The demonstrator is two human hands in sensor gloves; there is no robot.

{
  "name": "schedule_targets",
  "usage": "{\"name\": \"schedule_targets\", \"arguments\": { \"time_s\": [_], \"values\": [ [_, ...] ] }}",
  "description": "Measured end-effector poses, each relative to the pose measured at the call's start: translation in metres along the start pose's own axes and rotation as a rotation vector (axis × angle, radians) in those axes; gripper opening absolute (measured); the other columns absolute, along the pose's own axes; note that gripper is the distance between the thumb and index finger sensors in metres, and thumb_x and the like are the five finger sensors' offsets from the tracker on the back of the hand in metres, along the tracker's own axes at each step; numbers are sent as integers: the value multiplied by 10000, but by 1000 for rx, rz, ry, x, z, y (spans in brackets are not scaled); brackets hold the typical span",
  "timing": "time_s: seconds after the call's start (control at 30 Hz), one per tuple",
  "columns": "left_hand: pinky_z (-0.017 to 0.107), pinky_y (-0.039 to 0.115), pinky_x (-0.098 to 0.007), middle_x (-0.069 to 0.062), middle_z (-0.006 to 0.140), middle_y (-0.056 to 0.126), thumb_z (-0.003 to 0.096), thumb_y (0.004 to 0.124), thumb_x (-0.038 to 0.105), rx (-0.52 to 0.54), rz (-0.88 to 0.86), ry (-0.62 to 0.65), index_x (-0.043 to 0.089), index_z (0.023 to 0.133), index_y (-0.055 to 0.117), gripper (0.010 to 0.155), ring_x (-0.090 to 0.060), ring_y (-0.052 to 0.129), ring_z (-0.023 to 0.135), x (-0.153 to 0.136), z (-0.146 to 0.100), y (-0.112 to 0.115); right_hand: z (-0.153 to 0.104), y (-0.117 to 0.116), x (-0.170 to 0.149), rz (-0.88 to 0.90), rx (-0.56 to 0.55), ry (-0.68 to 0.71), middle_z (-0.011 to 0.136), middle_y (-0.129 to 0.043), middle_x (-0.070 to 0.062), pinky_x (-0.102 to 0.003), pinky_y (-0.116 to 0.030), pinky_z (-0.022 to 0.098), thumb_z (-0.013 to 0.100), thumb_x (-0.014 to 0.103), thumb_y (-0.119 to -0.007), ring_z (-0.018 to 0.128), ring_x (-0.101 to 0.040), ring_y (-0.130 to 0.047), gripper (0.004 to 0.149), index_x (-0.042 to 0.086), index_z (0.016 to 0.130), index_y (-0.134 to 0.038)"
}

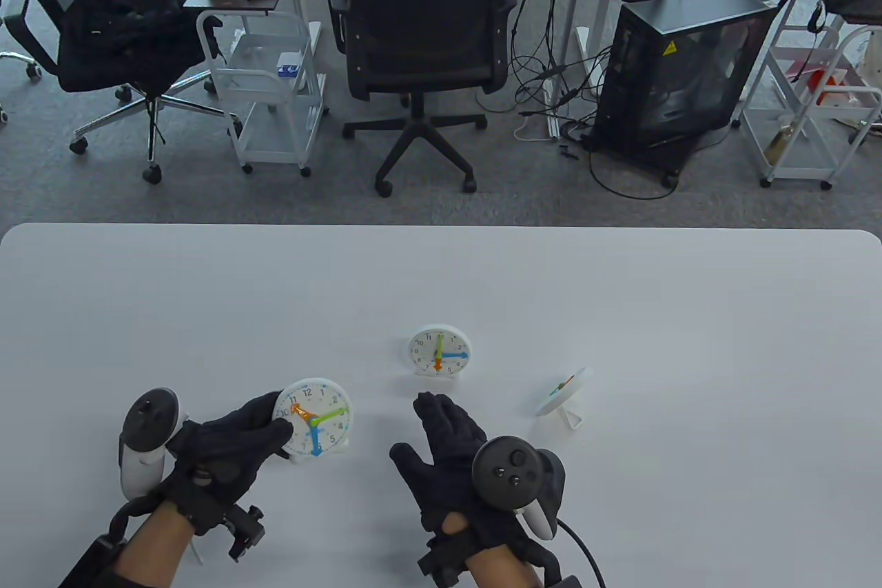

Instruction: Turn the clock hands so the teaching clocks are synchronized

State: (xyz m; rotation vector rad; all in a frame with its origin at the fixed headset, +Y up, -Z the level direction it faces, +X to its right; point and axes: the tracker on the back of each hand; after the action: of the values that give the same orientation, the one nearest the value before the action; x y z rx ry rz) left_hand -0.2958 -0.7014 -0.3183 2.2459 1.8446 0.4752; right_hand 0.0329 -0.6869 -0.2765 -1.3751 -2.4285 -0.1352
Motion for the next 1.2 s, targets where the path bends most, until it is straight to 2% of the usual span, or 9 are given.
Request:
{"name": "schedule_targets", "arguments": {
  "time_s": [0.17,0.37,0.43,0.57,0.67,0.8,1.2],
  "values": [
    [589,615,-713,-98,774,981,518,814,389,-72,-18,62,118,1016,683,582,-392,977,599,10,-3,21,1,-11,-2,125,62,-23,958,-727,-258,-713,-599,541,523,476,-751,798,-547,-797,767,-35,1053,-536],
    [589,616,-710,-92,779,975,523,802,391,-101,-6,110,131,1033,655,591,-389,974,605,21,-9,38,1,-19,-1,245,112,-33,830,-866,-166,-677,-669,520,517,424,-777,669,-433,-930,707,-49,1013,-603],
    [588,619,-709,-90,781,975,522,802,393,-70,9,117,140,1036,654,591,-389,975,607,23,-13,41,2,-21,1,246,138,-30,755,-915,-129,-667,-690,509,516,395,-784,609,-389,-972,658,-62,972,-661],
    [586,618,-706,-83,776,979,532,785,428,-24,12,113,146,1041,637,600,-393,978,609,24,-18,44,2,-22,3,228,126,-23,718,-930,-117,-656,-708,501,505,365,-790,567,-363,-989,625,-72,940,-693],
    [585,611,-709,-96,773,983,531,786,534,11,13,111,136,1042,629,667,-409,974,608,25,-20,42,2,-20,4,213,112,-16,702,-938,-118,-656,-710,495,499,354,-800,552,-363,-995,616,-78,928,-704],
    [575,631,-701,-91,724,1015,522,782,596,49,61,108,131,1009,692,679,-407,996,566,24,-21,40,1,-22,8,142,105,11,687,-951,-120,-655,-718,491,490,344,-813,535,-357,-1010,612,-90,911,-717],
    [552,678,-683,-54,587,1081,502,831,594,127,140,89,180,859,879,549,-382,1044,465,23,-21,36,0,-31,12,93,132,28,672,-972,-114,-649,-731,490,473,346,-842,531,-354,-1038,571,-64,864,-765]
  ]
}}
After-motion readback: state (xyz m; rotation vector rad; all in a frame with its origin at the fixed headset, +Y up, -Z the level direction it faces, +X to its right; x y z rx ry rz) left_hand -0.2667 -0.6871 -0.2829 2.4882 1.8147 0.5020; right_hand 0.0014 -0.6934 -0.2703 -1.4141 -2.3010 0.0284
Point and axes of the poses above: the tracker on the back of each hand, its own x axis roughly to the thumb side, its own z axis roughly from the wrist to the fingertips, y = z × x
